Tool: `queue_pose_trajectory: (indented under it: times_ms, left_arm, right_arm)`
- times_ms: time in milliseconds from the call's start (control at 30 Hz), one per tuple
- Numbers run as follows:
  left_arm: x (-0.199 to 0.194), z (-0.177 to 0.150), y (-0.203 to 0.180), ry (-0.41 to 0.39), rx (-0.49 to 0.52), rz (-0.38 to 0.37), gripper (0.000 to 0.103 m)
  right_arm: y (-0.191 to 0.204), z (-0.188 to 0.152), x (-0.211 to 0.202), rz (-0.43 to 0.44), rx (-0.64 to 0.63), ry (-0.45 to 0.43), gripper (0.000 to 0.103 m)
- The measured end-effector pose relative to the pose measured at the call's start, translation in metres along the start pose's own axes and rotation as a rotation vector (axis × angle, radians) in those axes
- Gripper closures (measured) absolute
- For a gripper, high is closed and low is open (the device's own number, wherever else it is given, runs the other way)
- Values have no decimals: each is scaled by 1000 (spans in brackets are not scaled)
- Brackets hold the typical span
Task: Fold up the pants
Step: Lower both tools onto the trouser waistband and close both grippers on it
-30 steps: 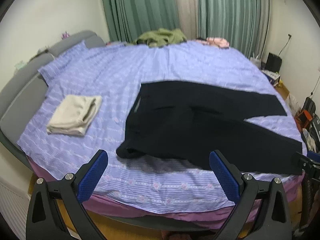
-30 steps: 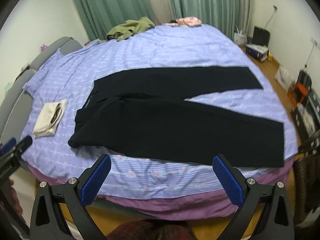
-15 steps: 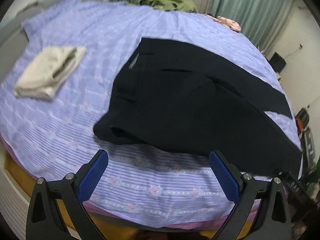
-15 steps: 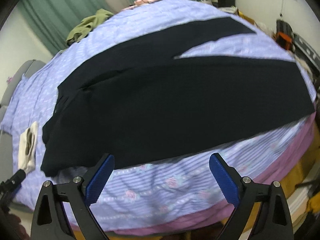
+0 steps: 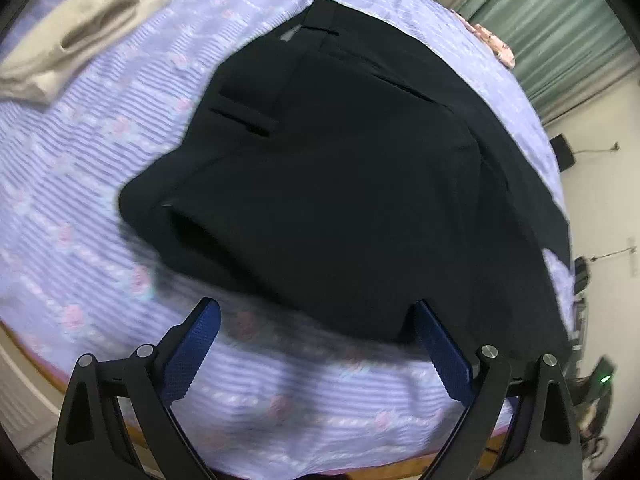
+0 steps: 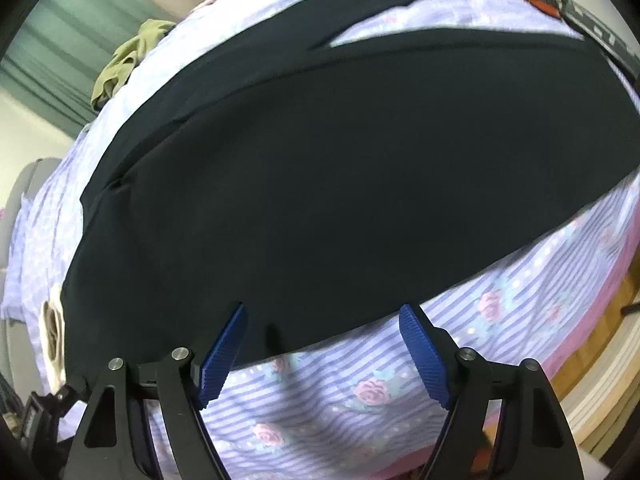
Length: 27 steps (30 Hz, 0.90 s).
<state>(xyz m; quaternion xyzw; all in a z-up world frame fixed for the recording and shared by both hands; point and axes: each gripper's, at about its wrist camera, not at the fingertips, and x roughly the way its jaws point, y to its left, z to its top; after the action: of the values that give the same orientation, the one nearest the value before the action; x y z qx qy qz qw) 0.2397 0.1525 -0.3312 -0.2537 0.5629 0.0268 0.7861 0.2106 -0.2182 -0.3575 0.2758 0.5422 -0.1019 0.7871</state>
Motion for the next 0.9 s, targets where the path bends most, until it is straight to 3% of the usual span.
queue_pose_trajectory:
  times_ms: [133, 233, 300, 367, 433, 533, 733, 900]
  left_arm:
    - [18, 5, 1, 17, -36, -52, 16]
    - [26, 7, -3, 31, -33, -83, 44]
    - [26, 5, -10, 32, -7, -85, 72]
    - [22, 4, -17, 11, 22, -51, 81]
    - [15, 3, -26, -8, 43, -17, 83]
    - [-1, 2, -40, -52, 82, 25, 86]
    - [-53, 10, -70, -169, 104, 82, 89]
    - [-89, 38, -111, -239, 156, 125, 92]
  right_arm:
    - [0, -4, 19, 50, 36, 34, 33]
    - [-3, -1, 30, 48, 44, 34, 40]
    - [-4, 6, 31, 46, 50, 26, 48]
    - [-3, 14, 30, 34, 45, 17, 61]
    - [-5, 21, 26, 17, 35, 10, 84]
    - [-2, 34, 3, 31, 1, -14, 93]
    - [18, 73, -64, 89, -148, -104, 93]
    - [34, 115, -101, 134, -248, -158, 94]
